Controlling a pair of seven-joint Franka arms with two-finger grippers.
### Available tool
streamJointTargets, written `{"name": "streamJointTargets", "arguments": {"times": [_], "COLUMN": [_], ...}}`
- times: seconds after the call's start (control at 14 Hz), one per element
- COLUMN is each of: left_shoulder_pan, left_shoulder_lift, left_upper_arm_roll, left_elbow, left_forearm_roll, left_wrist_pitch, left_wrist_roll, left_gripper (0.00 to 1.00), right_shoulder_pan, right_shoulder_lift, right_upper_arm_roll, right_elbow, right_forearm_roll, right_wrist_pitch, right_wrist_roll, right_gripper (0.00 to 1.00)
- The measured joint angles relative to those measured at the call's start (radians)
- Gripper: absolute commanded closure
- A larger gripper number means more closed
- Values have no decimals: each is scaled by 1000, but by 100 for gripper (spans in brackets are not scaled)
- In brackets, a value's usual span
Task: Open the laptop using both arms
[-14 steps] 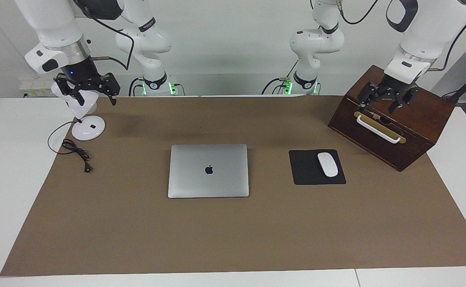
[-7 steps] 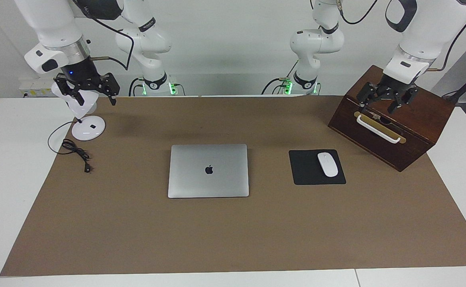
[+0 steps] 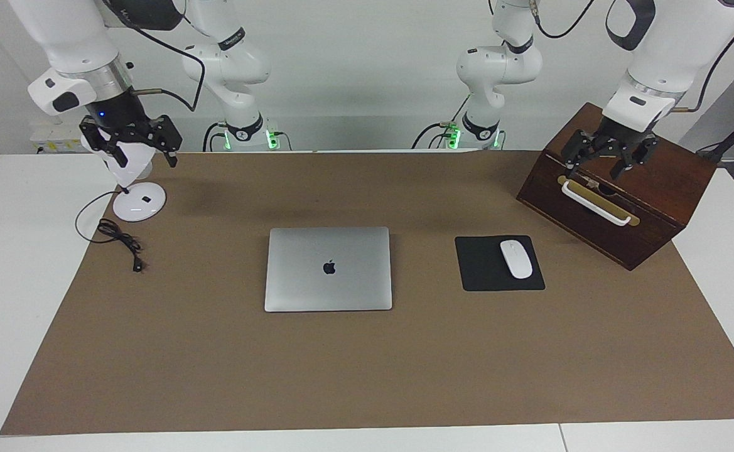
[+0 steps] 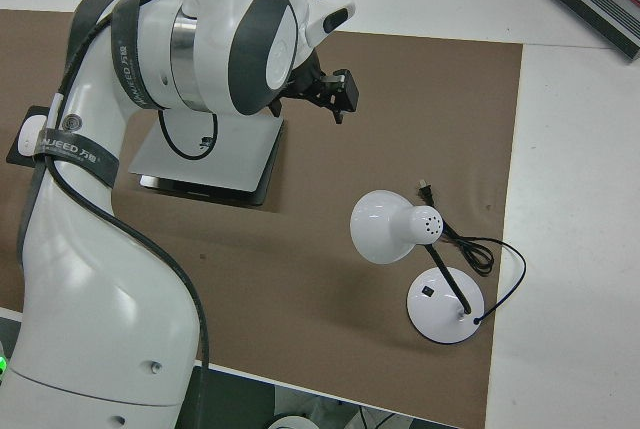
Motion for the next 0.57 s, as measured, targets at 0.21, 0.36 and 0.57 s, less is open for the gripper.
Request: {"name": "streamJointTargets", "arguments": {"times": [0.21, 0.36, 0.57], "left_shoulder_pan": [0, 0, 1], "left_shoulder_lift": [0, 0, 0], "left_upper_arm_roll": [-1, -1, 3], "left_elbow": [0, 0, -2], "left_forearm_roll": [0, 0, 0], "left_wrist_pitch": [8, 12, 12], "left_wrist_roll": [0, 0, -6], "left_gripper": [0, 0, 0], "right_shoulder_pan": [0, -1, -7], "right_shoulder_lift": [9, 21, 78], "right_upper_arm_roll": [0, -1, -2], "right_elbow": [0, 6, 61], "right_forearm_roll": [0, 0, 0], "right_wrist_pitch": [80, 134, 214], "right_wrist_roll": [0, 0, 0], "right_gripper": [0, 0, 0]}}
